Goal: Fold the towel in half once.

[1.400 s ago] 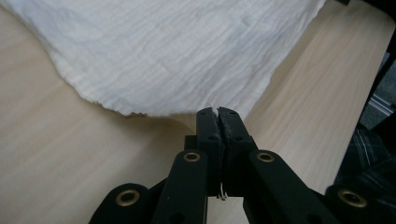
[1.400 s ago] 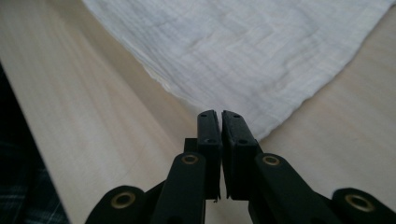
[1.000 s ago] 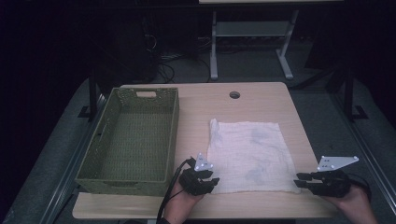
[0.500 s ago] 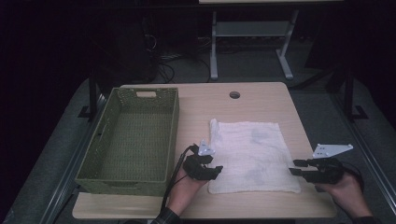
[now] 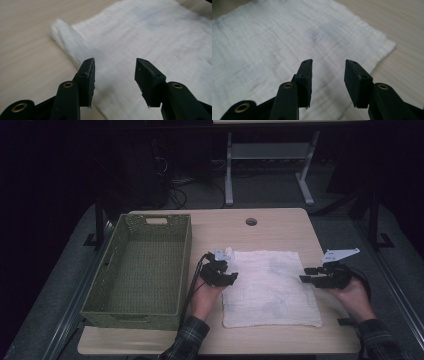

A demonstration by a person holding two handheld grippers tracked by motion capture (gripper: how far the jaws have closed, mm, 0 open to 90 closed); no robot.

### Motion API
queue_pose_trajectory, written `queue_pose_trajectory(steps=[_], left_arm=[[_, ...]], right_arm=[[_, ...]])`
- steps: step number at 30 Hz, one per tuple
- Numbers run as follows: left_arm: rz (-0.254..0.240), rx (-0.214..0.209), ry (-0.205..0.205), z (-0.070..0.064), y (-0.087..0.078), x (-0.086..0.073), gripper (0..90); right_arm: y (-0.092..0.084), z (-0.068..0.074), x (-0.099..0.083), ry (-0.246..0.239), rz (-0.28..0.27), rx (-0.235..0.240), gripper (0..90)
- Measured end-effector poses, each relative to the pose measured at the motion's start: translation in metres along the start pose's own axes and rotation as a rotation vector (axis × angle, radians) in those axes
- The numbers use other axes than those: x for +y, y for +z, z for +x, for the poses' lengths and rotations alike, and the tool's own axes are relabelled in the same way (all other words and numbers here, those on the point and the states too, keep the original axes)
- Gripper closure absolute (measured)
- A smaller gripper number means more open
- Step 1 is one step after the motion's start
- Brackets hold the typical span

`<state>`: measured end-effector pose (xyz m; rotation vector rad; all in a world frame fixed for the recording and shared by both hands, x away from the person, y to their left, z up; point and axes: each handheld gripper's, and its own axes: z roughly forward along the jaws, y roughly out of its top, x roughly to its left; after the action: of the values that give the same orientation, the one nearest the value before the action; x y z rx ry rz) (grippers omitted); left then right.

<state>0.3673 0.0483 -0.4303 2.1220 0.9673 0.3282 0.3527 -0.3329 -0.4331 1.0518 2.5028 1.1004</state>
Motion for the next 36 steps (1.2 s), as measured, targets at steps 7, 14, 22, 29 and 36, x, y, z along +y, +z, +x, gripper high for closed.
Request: queue_pose_trajectory(steps=[7,14,22,29,36], left_arm=[[-0.007,0.083,-0.035,0.03,0.023,0.018,55.1],[0.01,0.136,-0.062,0.054,0.046,0.029,58.7],[0.067,0.155,-0.07,0.07,0.07,0.033,59.3],[0.091,0.161,-0.044,0.072,0.083,0.034,60.1],[0.089,0.15,-0.037,0.07,0.084,0.034,72.2]], right_arm=[[0.016,-0.023,0.023,-0.005,-0.019,-0.02,57.7],[0.038,-0.045,0.041,0.02,-0.004,-0.052,58.7],[0.06,-0.065,0.045,0.069,-0.009,-0.078,59.4],[0.066,-0.069,0.044,0.079,0.004,-0.106,60.0],[0.074,-0.08,0.039,0.102,0.023,-0.132,63.8]])
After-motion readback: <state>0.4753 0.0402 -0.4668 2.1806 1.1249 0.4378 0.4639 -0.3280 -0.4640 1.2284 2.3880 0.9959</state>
